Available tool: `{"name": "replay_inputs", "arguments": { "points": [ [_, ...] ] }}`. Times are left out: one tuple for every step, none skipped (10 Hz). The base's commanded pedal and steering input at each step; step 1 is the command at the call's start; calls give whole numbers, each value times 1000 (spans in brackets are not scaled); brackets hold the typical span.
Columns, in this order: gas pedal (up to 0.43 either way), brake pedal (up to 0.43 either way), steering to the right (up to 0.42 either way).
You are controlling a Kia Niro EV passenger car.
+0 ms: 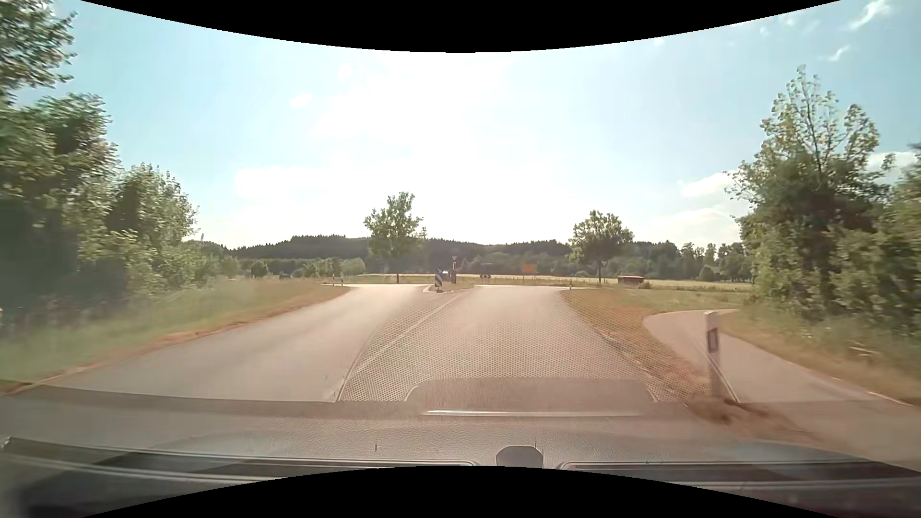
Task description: Follow the waypoints while adhering to traffic rules and regulations
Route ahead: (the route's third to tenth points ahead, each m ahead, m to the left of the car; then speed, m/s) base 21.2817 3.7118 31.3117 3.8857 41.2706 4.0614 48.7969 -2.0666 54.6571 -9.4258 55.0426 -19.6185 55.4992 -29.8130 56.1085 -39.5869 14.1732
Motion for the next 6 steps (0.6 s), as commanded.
{"name": "replay_inputs", "arguments": {
  "points": [
    [0,250,12],
    [0,250,15],
    [0,250,21],
    [0,256,22],
    [0,256,22],
    [0,256,23]
  ]
}}
